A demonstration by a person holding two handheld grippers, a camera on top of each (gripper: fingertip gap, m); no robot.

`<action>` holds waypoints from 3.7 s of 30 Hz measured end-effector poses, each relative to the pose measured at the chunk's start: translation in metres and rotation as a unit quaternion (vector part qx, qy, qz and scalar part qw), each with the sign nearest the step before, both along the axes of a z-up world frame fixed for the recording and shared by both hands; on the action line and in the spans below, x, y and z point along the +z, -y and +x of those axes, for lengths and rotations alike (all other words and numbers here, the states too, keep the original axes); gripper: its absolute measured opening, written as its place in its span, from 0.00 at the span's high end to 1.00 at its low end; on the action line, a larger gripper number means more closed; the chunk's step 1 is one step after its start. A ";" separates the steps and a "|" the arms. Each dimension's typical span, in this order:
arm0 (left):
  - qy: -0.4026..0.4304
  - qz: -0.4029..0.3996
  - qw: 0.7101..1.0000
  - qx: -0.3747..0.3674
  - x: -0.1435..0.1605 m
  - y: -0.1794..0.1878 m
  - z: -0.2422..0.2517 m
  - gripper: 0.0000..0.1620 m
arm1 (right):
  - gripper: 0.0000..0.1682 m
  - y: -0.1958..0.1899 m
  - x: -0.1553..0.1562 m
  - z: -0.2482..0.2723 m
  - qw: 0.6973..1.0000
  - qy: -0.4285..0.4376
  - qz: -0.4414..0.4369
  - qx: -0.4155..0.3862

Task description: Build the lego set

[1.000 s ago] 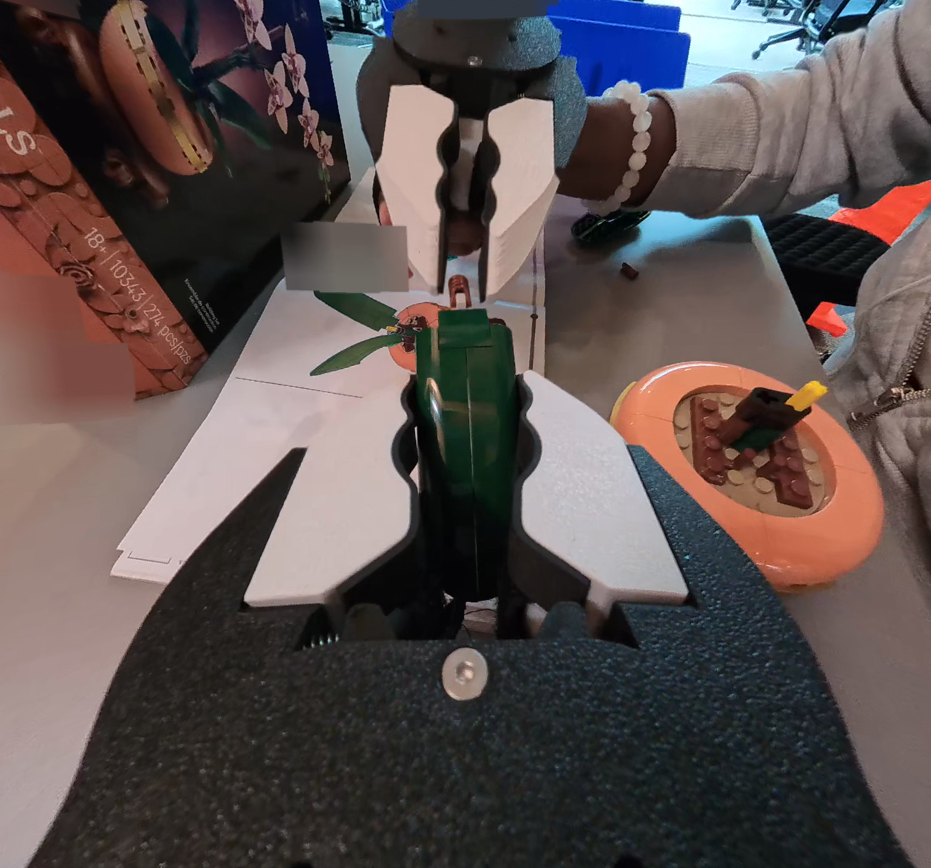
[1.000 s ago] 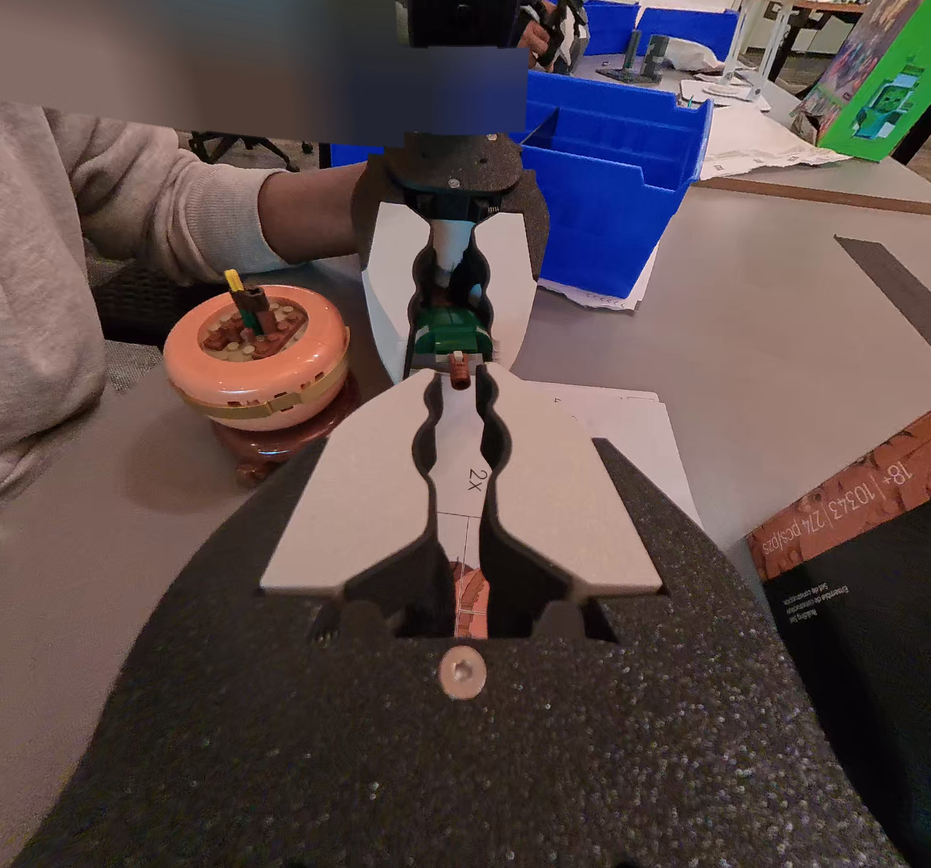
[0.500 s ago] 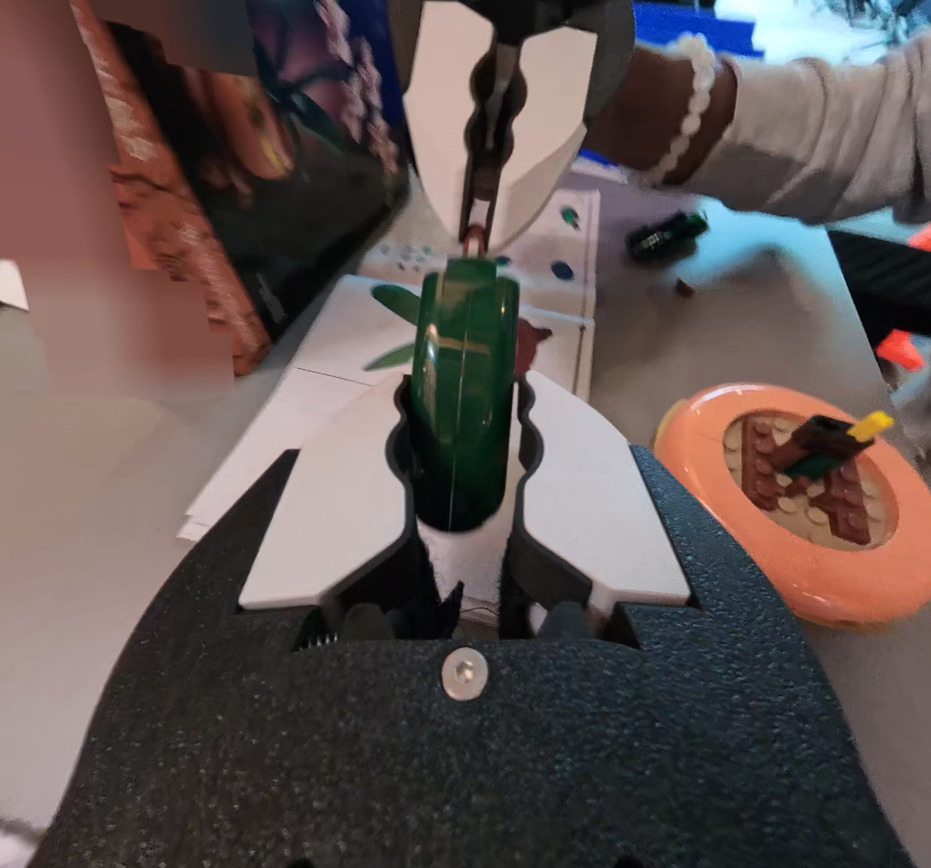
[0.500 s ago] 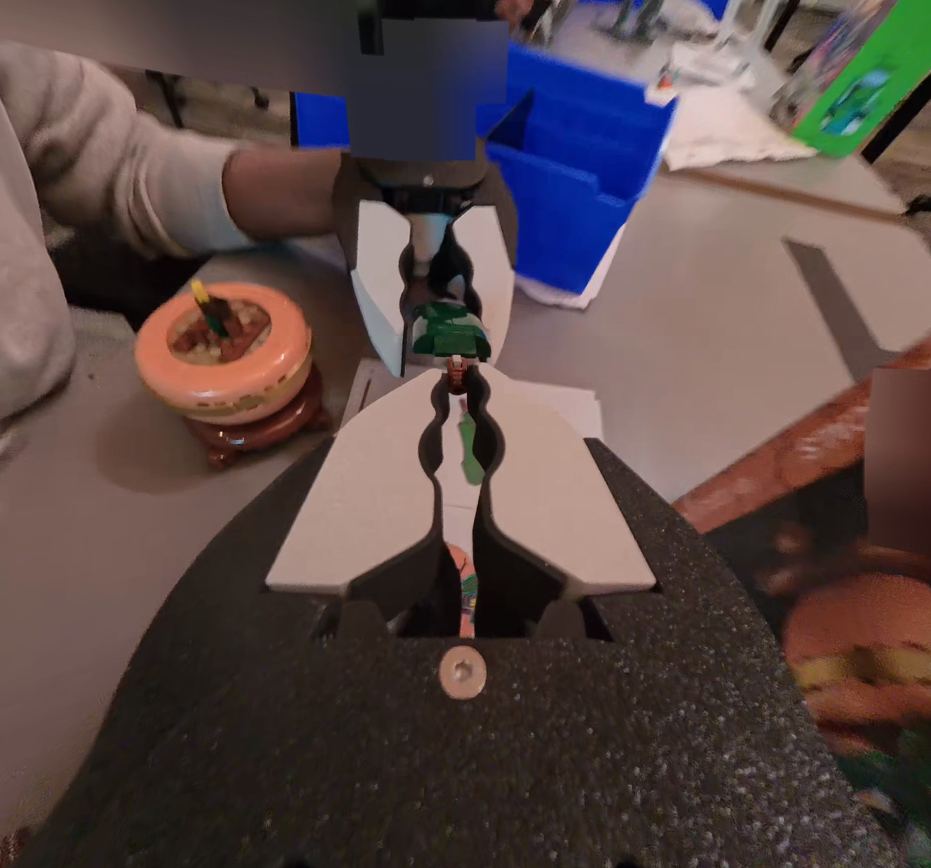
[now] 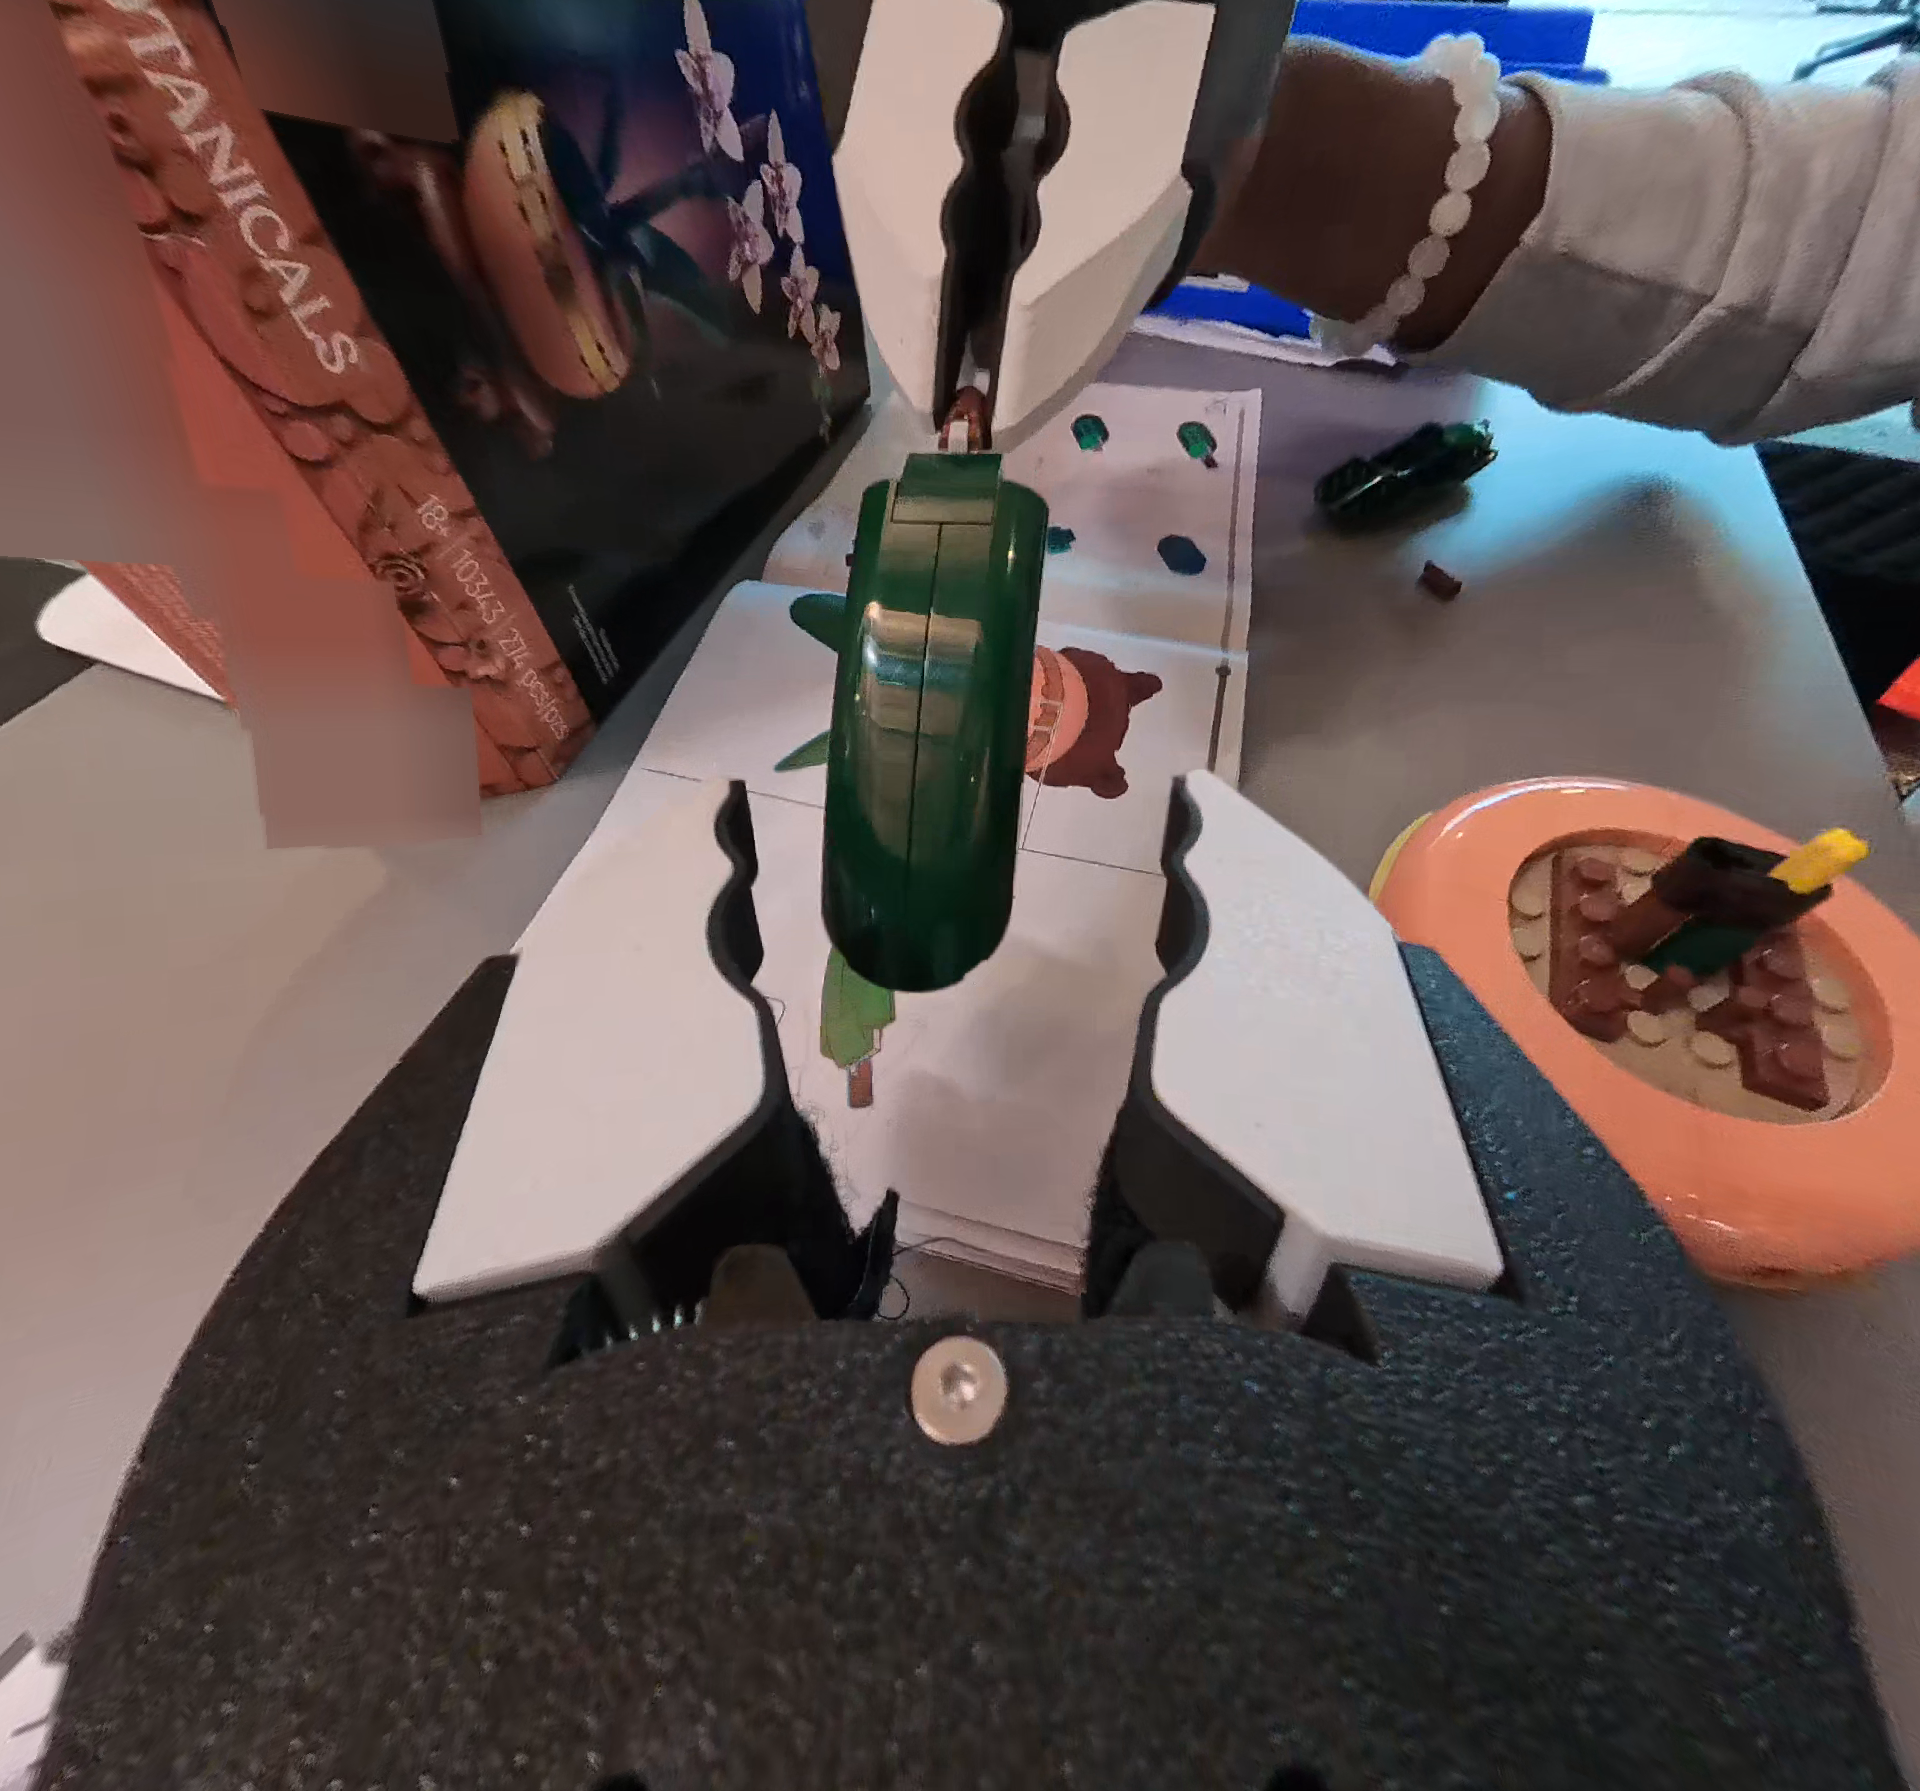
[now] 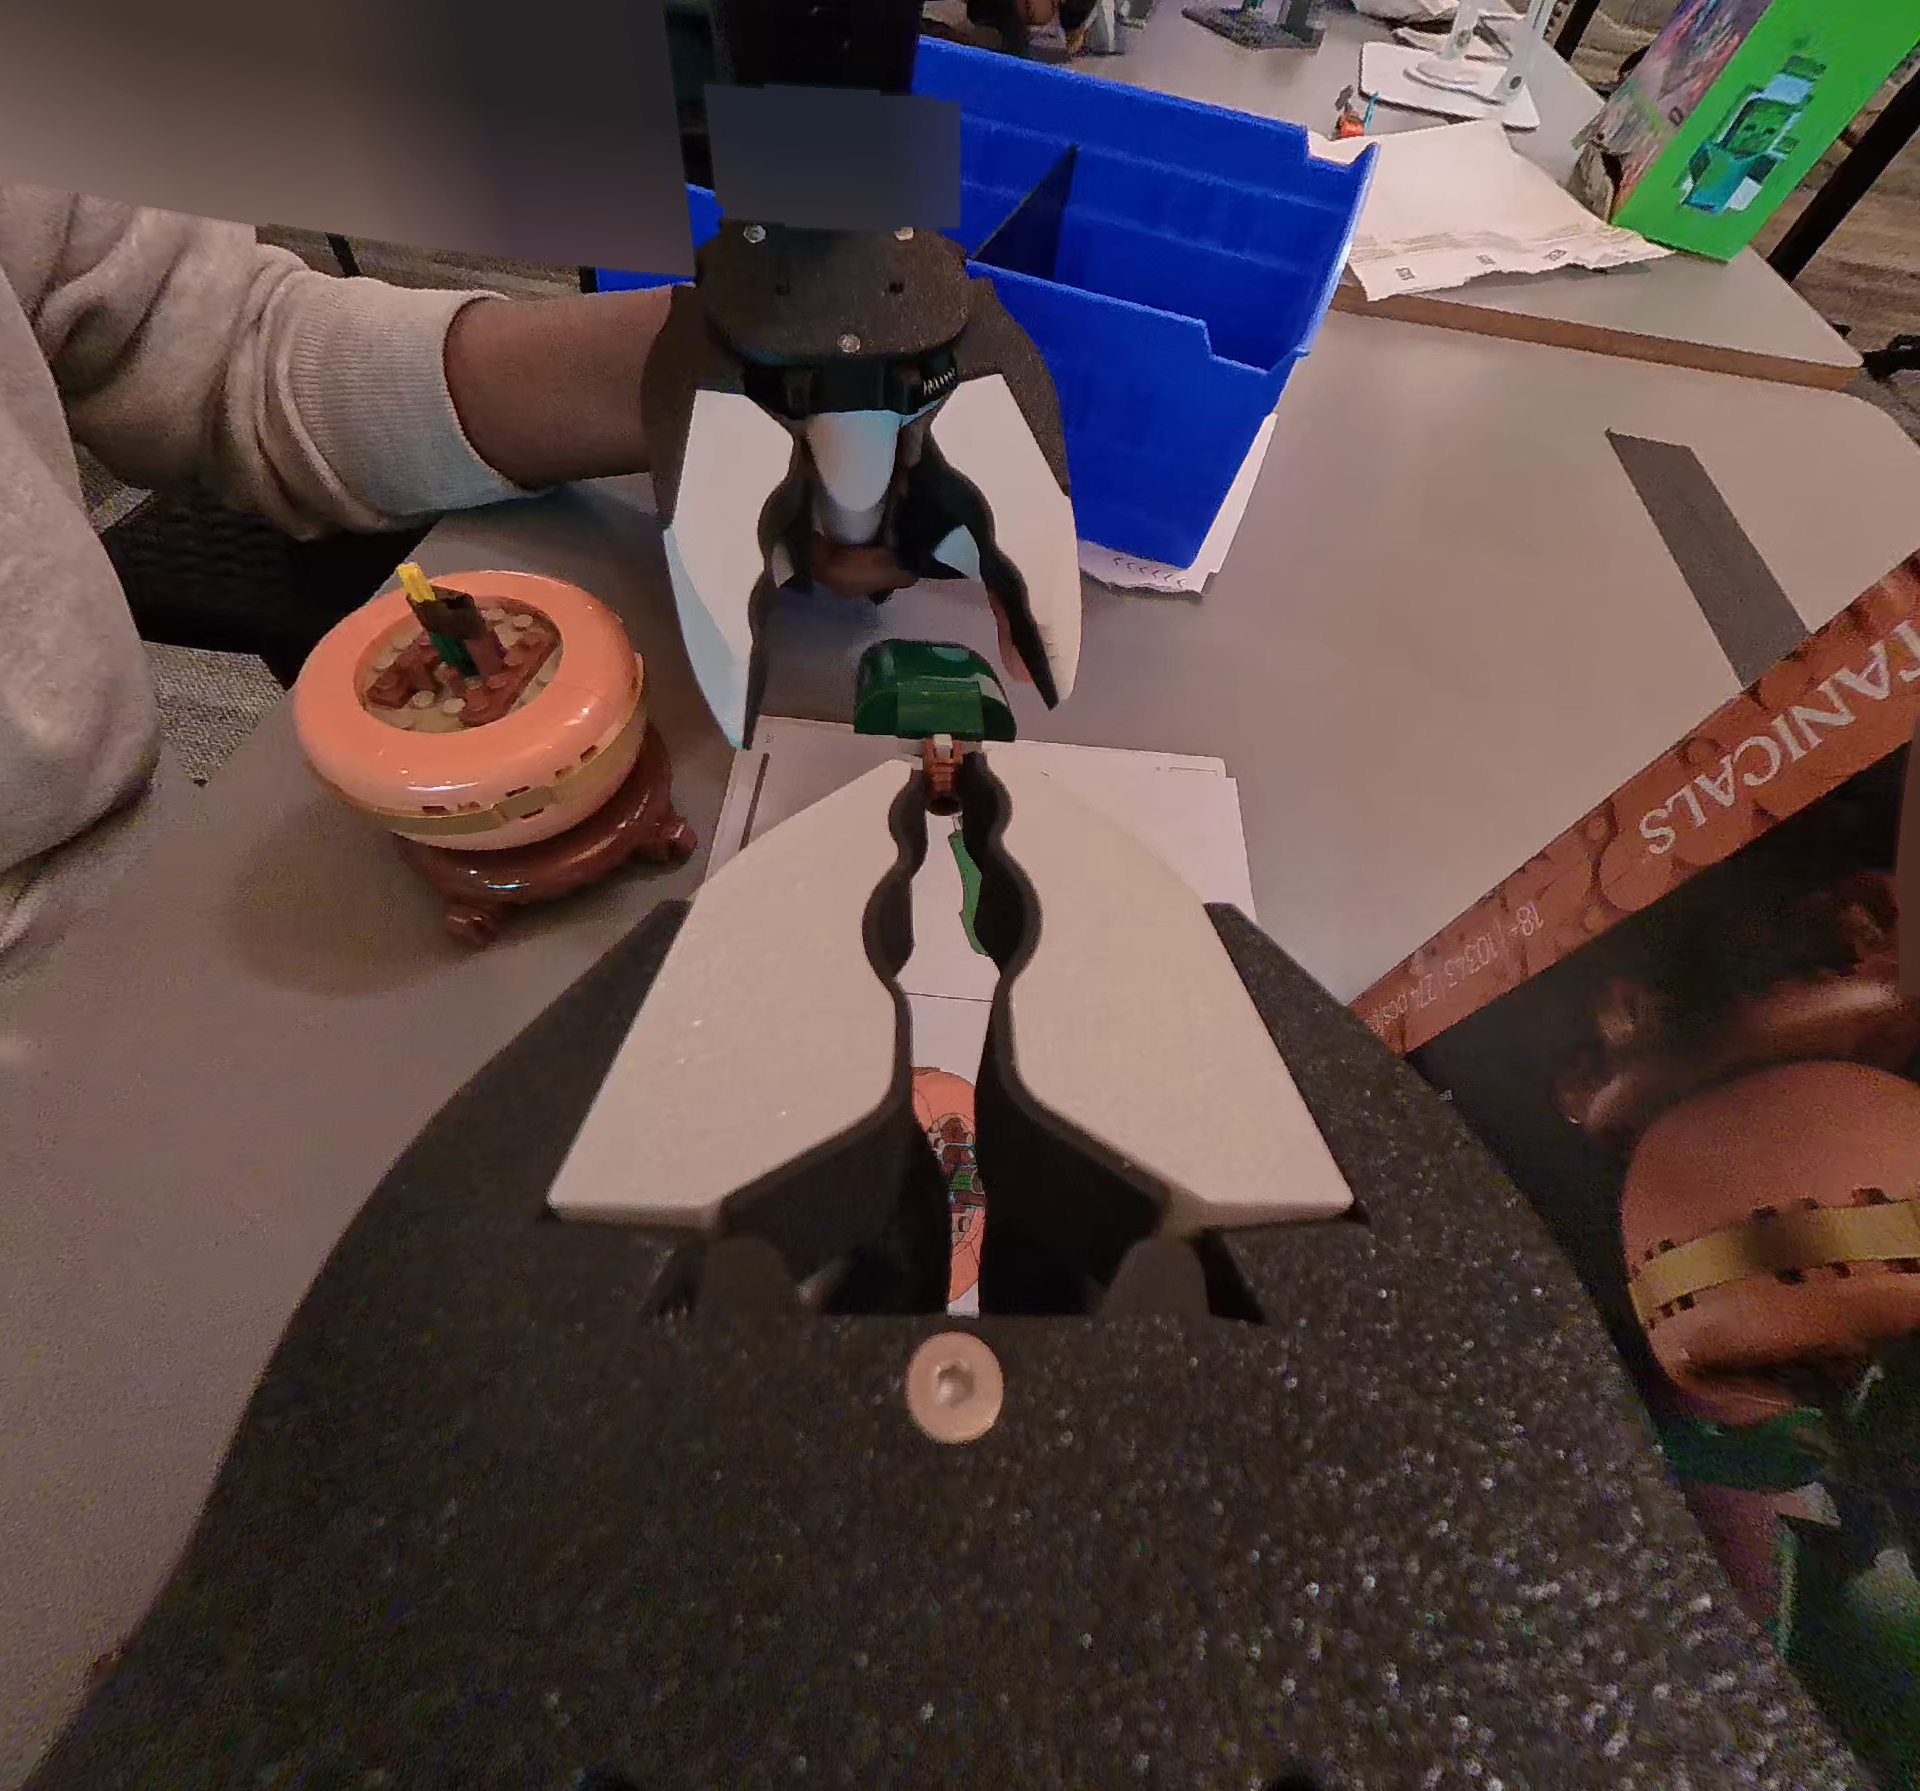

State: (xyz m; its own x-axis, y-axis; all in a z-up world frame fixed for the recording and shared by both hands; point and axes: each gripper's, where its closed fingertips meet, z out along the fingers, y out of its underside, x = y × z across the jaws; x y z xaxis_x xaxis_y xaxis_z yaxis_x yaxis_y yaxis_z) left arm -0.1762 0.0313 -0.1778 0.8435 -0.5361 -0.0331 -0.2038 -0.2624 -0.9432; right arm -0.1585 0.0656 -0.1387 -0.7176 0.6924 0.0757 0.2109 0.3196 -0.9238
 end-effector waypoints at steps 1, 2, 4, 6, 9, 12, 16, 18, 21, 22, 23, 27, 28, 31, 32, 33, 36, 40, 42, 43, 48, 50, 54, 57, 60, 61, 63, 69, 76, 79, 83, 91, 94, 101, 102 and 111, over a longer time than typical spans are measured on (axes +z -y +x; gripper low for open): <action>-0.002 0.001 1.000 0.000 0.000 0.000 0.000 0.53 | 0.96 0.000 0.001 0.000 1.000 -0.002 0.000 -0.002; 0.000 0.004 1.000 0.003 0.002 0.001 -0.002 0.52 | 0.96 -0.001 0.002 0.000 1.000 -0.004 -0.001 -0.003; 0.011 0.011 1.000 0.012 0.007 0.002 -0.007 0.52 | 0.96 -0.002 0.005 0.001 1.000 -0.007 -0.006 -0.005; 0.019 0.013 1.000 0.018 0.009 0.002 -0.011 0.53 | 0.96 -0.002 0.007 0.002 1.000 -0.012 -0.013 -0.008; 0.023 0.007 1.000 0.003 0.006 0.002 -0.004 0.53 | 0.96 0.004 0.009 0.003 0.999 -0.022 -0.032 -0.004; 0.000 -0.004 1.000 -0.015 -0.002 0.001 0.006 0.55 | 0.96 0.012 0.005 0.005 0.999 -0.021 -0.036 0.003; -0.022 0.024 0.999 -0.034 0.002 0.005 0.011 0.76 | 0.96 0.019 -0.005 0.008 0.999 -0.012 -0.034 0.006; -0.012 0.035 0.998 -0.041 0.007 0.007 0.012 0.78 | 0.96 0.020 -0.007 0.009 0.999 -0.014 -0.041 0.002; -0.010 0.036 0.998 -0.044 0.008 0.007 0.013 0.78 | 0.96 0.020 -0.009 0.009 0.999 -0.013 -0.048 -0.001; -0.016 0.037 0.998 -0.043 0.007 0.007 0.012 0.78 | 0.96 0.019 -0.011 0.009 0.999 -0.012 -0.045 -0.005; -0.021 0.037 0.998 -0.043 0.007 0.007 0.012 0.78 | 0.96 0.019 -0.014 0.009 0.999 -0.008 -0.040 -0.007; -0.028 0.026 0.998 -0.048 0.003 0.009 0.012 0.78 | 0.96 0.020 -0.029 0.010 1.000 0.012 -0.003 -0.014; -0.032 0.022 0.998 -0.047 0.001 0.009 0.011 0.78 | 0.96 0.019 -0.030 0.010 1.000 0.014 0.005 -0.019; -0.052 0.000 0.999 -0.015 -0.008 0.005 -0.001 0.71 | 0.96 0.014 -0.031 0.008 0.999 0.019 0.004 -0.045; -0.062 -0.006 0.998 0.013 -0.009 0.003 -0.012 0.66 | 0.96 0.010 -0.033 0.007 0.998 0.022 0.007 -0.057; -0.069 -0.006 0.997 0.043 -0.008 0.001 -0.023 0.60 | 0.96 0.006 -0.036 0.007 0.997 0.025 0.012 -0.071; -0.068 0.021 0.993 0.098 0.005 0.000 -0.042 0.54 | 0.96 0.001 -0.046 0.002 0.993 0.034 0.014 -0.111; -0.093 0.082 0.978 0.167 0.032 0.004 -0.055 0.57 | 0.96 0.009 -0.061 -0.008 0.989 0.044 0.032 -0.141; -0.133 0.107 0.966 0.195 0.043 0.010 -0.059 0.59 | 0.96 0.014 -0.063 -0.014 0.987 0.040 0.037 -0.148; -0.151 0.117 0.960 0.205 0.047 0.014 -0.059 0.59 | 0.96 0.018 -0.065 -0.018 0.987 0.043 0.035 -0.148; -0.138 0.155 0.952 0.224 0.075 0.032 -0.054 0.63 | 0.96 0.027 -0.067 -0.044 0.992 0.066 0.067 -0.090; -0.128 0.164 0.951 0.230 0.084 0.037 -0.054 0.63 | 0.96 0.027 -0.070 -0.055 0.990 0.105 0.077 -0.057; -0.126 0.166 0.949 0.236 0.084 0.043 -0.059 0.63 | 0.96 0.021 -0.084 -0.074 0.984 0.122 0.125 -0.038; -0.123 0.165 0.948 0.241 0.083 0.045 -0.063 0.63 | 0.96 0.020 -0.094 -0.082 0.979 0.124 0.158 -0.023; -0.118 0.169 0.950 0.235 0.084 0.046 -0.061 0.63 | 0.86 0.016 -0.099 -0.085 0.978 0.141 0.151 -0.030; -0.120 0.167 0.951 0.231 0.083 0.046 -0.060 0.63 | 0.81 0.014 -0.097 -0.085 0.978 0.141 0.146 -0.035; -0.118 0.161 0.954 0.223 0.082 0.047 -0.057 0.63 | 0.76 0.008 -0.083 -0.084 0.982 0.118 0.137 -0.053; -0.027 0.148 0.974 0.172 0.085 0.050 -0.036 0.63 | 0.64 -0.003 0.049 -0.019 0.984 -0.111 0.026 -0.140; 0.022 0.127 0.989 0.075 0.102 0.065 0.012 0.56 | 0.70 -0.040 0.047 0.148 0.943 -0.073 0.103 -0.308; -0.018 0.102 0.994 0.030 0.101 0.066 0.048 0.56 | 0.67 -0.044 -0.026 0.212 0.916 0.115 0.163 -0.349; -0.058 0.068 0.996 -0.019 0.091 0.057 0.095 0.55 | 0.69 -0.041 -0.092 0.266 0.871 0.271 0.198 -0.358; -0.062 0.056 0.992 -0.097 0.071 0.049 0.156 0.57 | 0.74 -0.042 -0.114 0.252 0.883 0.245 0.113 -0.383; -0.075 0.075 0.987 -0.120 0.076 0.048 0.162 0.57 | 0.80 -0.039 -0.116 0.243 0.877 0.264 0.042 -0.399; -0.213 0.224 0.940 -0.146 0.098 0.018 0.138 0.61 | 0.81 0.017 -0.012 0.187 0.906 0.129 -0.351 -0.199; -0.235 0.245 0.927 -0.158 0.101 0.013 0.134 0.62 | 0.81 0.026 0.009 0.185 0.896 0.127 -0.405 -0.128; -0.117 0.124 0.917 -0.361 0.085 0.024 0.163 0.82 | 0.81 0.074 0.032 0.161 0.919 0.214 -0.315 0.100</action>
